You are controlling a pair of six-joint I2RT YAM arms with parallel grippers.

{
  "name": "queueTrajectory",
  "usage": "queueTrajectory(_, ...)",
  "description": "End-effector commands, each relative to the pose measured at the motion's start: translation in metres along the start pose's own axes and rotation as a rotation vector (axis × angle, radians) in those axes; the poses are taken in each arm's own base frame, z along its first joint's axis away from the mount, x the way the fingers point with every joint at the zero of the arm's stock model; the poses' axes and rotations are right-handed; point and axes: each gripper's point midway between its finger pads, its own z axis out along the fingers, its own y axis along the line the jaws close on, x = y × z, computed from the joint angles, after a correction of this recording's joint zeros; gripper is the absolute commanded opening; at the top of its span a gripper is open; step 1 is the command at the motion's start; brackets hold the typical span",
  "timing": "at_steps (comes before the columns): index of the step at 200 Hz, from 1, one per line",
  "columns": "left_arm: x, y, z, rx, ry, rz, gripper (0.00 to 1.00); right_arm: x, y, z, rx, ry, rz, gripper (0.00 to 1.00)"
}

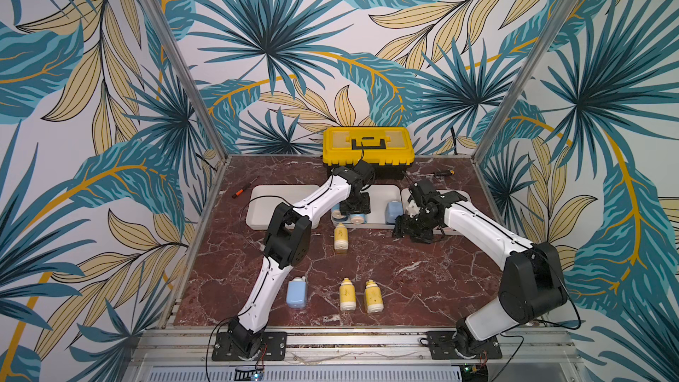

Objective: Place the pencil sharpeners by color into the storage box
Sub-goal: Place the pencil sharpener in the storage box.

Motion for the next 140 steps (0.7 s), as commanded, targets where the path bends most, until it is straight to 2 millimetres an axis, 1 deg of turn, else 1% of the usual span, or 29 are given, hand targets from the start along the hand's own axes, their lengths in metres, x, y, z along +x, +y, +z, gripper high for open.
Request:
queueTrajectory(1, -0.001, -0.0019, 0.0013, 0.004, 0.003, 0.004, 0.35, 0.0008, -0.0002, 0.0007, -0.007, 0.006, 0.004, 0.73)
queueTrajectory(31, -0.0029, -0.0034, -0.001, 0.008, -0.004, 0.007, 0.43, 0.0014, -0.0007, 0.0012, -0.005, 0.008, 0.003, 0.73)
queueTrajectory(60, -0.0063, -0.0061, -0.0034, 0.014, -0.016, 0.01, 0.47, 0.0018, -0.001, 0.0008, -0.004, 0.008, 0.003, 0.73)
queueTrajectory(91, -0.0085, -0.0073, -0.0045, 0.018, -0.022, 0.009, 0.5, 0.0018, -0.0009, 0.0002, -0.005, 0.006, 0.0, 0.73)
queueTrajectory(140, -0.0091, -0.0088, -0.0029, 0.02, -0.021, 0.01, 0.51, 0.0016, -0.0015, -0.0013, -0.002, 0.003, 0.0, 0.73)
